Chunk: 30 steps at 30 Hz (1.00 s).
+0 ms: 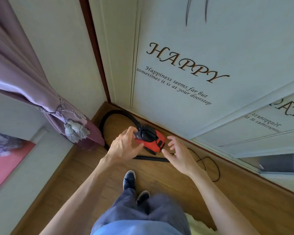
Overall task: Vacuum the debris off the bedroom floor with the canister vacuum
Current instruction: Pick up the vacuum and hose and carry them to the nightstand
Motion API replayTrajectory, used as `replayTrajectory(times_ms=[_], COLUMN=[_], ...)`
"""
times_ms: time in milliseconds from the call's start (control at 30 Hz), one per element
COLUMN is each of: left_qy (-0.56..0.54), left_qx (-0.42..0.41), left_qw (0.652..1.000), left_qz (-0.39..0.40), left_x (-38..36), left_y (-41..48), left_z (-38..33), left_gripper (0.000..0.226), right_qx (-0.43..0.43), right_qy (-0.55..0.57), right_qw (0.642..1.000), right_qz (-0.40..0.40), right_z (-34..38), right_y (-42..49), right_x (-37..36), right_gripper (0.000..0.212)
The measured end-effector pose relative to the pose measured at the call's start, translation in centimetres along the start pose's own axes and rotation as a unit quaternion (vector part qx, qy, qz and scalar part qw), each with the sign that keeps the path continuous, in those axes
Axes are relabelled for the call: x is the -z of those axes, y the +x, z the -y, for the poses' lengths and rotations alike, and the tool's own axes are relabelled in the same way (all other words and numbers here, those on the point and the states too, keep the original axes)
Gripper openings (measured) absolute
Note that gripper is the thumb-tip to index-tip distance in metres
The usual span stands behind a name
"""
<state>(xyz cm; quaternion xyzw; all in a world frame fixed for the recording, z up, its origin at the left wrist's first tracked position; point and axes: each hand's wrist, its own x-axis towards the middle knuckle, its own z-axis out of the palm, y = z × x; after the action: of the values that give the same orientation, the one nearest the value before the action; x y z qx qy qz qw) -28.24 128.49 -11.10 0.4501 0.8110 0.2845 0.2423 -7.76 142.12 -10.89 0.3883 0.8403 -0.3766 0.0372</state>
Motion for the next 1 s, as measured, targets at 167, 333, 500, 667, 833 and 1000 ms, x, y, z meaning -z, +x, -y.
replayTrajectory(times_ms=[167, 333, 500, 667, 833, 1000], left_qy=[-0.006, -0.017, -0.038, -0.085, -0.121, -0.151], left_qx=[0.048, 0.132, 0.223, 0.299, 0.345, 0.374], left_qw=[0.999, 0.99, 0.972, 0.944, 0.921, 0.906], left_qz=[-0.01, -0.038, -0.065, -0.109, -0.134, -0.127], left_x=[-1.8, -5.3, -10.8, -17.7, -24.6, -31.9], left_y=[1.8, 3.7, 5.8, 8.7, 10.5, 11.9], left_z=[1.6, 3.2, 4.3, 6.9, 10.5, 15.6], left_gripper=[0.052, 0.051, 0.05, 0.059, 0.063, 0.057], right_qx=[0.018, 0.039, 0.074, 0.096, 0.1, 0.096], right_qy=[-0.007, -0.029, -0.042, -0.058, -0.063, -0.061], right_qw=[0.998, 0.991, 0.978, 0.965, 0.961, 0.964], right_qz=[0.055, 0.128, 0.19, 0.236, 0.249, 0.241], right_z=[-2.1, -4.6, -9.4, -15.4, -20.4, -24.9], right_y=[4.7, 10.1, 17.3, 24.1, 29.1, 33.2], right_x=[0.2, 0.3, -1.0, -4.1, -8.4, -13.9], right_gripper=[0.057, 0.057, 0.054, 0.053, 0.051, 0.054])
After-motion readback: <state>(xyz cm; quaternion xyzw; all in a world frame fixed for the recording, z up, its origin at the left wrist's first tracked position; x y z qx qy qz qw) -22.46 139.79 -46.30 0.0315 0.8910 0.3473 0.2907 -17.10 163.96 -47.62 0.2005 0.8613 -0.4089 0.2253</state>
